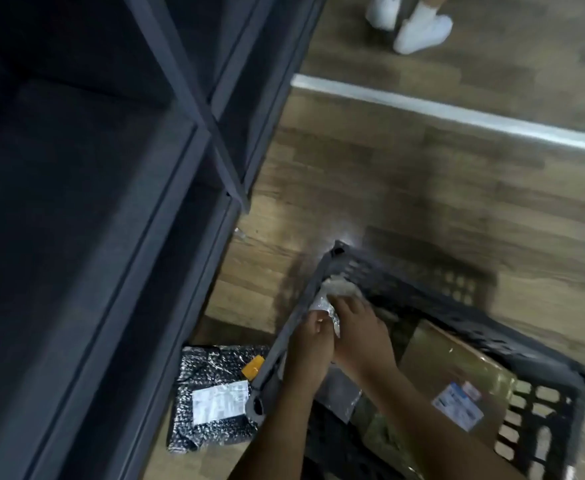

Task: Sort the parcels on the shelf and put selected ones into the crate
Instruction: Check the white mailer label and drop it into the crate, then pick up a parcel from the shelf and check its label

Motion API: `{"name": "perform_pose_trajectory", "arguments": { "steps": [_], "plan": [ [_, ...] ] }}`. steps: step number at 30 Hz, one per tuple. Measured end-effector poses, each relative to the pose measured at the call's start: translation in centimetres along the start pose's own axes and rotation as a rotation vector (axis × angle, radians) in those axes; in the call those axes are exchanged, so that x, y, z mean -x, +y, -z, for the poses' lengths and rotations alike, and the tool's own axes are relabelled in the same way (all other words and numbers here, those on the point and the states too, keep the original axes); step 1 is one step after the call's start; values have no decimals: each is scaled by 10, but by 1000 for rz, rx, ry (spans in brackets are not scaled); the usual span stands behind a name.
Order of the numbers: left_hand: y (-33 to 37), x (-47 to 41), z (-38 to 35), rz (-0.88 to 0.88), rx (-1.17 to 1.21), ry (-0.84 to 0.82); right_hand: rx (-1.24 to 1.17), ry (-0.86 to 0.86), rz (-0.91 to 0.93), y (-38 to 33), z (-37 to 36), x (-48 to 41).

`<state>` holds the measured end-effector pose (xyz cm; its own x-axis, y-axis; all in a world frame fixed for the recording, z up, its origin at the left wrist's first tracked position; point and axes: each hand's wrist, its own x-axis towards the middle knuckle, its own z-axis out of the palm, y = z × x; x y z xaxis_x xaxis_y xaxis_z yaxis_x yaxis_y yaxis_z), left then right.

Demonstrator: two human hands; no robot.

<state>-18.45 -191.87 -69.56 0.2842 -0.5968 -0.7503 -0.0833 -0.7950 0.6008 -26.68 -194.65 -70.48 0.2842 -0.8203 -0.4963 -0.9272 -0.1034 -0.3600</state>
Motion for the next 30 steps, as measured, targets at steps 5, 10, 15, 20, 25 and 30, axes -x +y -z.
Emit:
{"name": "perform_pose_trajectory", "arguments": {
  "steps": [5,10,15,20,25,30],
  "plan": [
    [87,93,79,-208,-132,168,39,121,181,-84,120,51],
    [154,196,162,-336,-346,363,40,156,281,-171,218,122],
    [191,303,228,-326,-539,501,76,176,431,-243,288,196],
    [221,407,277,-259,-504,615,136,190,584,-309,348,265],
    [238,495,323,-261,-501,740,187,219,752,-368,390,330],
    [228,567,369,-272,-480,887,220,270,927,-424,404,386]
  ]
}}
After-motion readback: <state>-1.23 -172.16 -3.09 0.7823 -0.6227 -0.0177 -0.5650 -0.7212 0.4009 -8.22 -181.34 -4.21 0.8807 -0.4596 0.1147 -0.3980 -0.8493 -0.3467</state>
